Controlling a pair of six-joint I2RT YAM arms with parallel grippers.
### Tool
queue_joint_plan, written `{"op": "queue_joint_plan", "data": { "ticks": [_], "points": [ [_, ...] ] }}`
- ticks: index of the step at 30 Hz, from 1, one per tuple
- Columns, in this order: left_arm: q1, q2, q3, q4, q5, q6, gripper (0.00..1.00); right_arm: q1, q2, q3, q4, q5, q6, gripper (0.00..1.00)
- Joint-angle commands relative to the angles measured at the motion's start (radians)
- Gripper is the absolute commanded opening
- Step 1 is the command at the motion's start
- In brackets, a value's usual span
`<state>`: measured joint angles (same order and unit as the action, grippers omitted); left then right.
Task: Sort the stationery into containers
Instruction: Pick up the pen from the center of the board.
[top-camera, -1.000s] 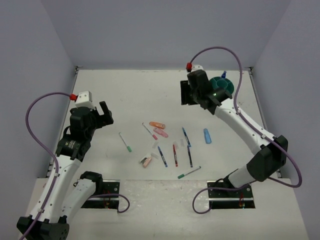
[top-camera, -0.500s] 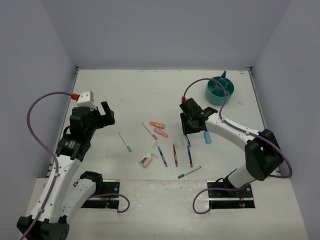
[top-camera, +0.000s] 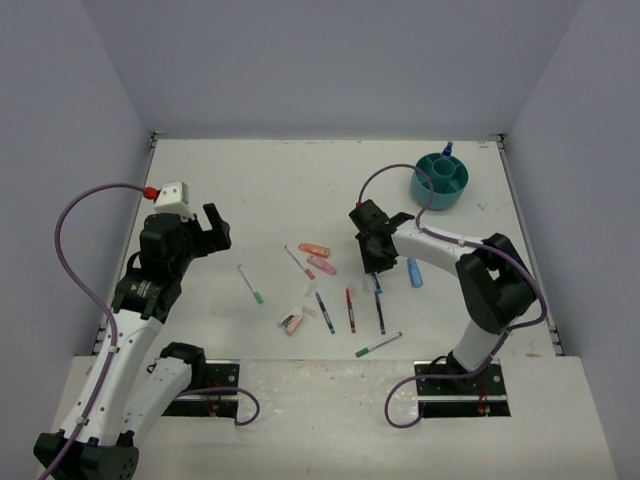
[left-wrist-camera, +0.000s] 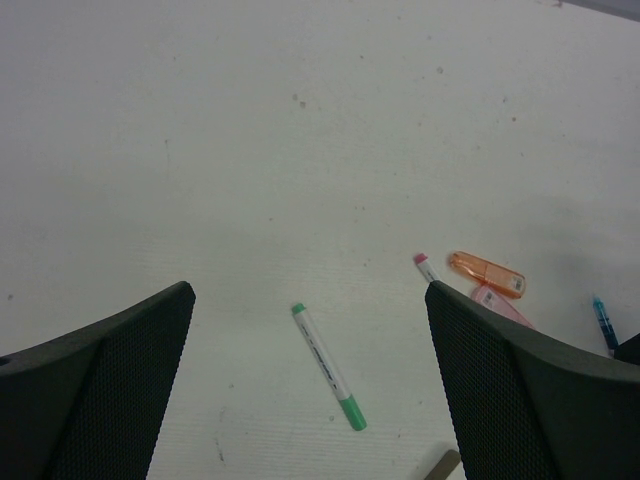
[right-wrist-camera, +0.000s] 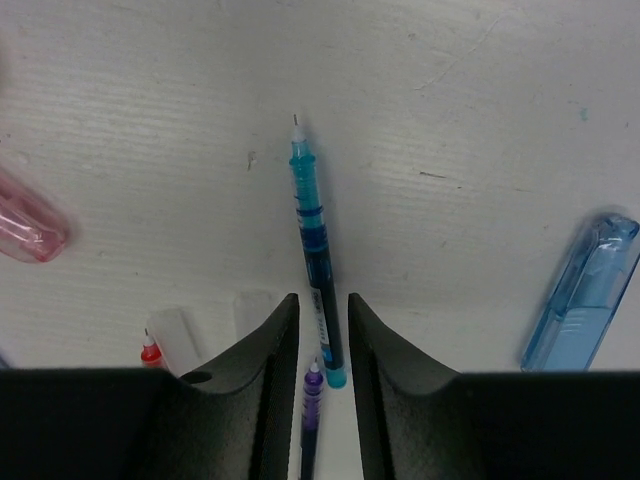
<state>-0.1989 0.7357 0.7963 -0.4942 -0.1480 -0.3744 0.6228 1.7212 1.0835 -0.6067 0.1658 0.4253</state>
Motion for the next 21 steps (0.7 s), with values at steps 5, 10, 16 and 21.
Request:
{"op": "queue_joint_plan", "data": {
  "ticks": [5,10,16,21],
  "points": [
    [-0.004,-0.002,-0.002,0.032,0.012,0.023,1.0,-0.017,0.049,0.057,0.011,-0.011,-0.016,0.27],
    [-0.004,-0.003,-0.002,0.032,0.012,0.023,1.0,-0.02,0.118,0.092,-0.023,-0.048,-0.027,0.23],
    [-0.006,-0.005,-0.002,0.031,0.014,0.023,1.0,-0.031,0.148,0.119,-0.053,-0.052,-0.038,0.1],
    [-0.007,0.018,0.004,0.038,0.057,0.019,1.0,-0.047,0.066,0.124,-0.088,0.013,-0.042,0.0]
  ]
}}
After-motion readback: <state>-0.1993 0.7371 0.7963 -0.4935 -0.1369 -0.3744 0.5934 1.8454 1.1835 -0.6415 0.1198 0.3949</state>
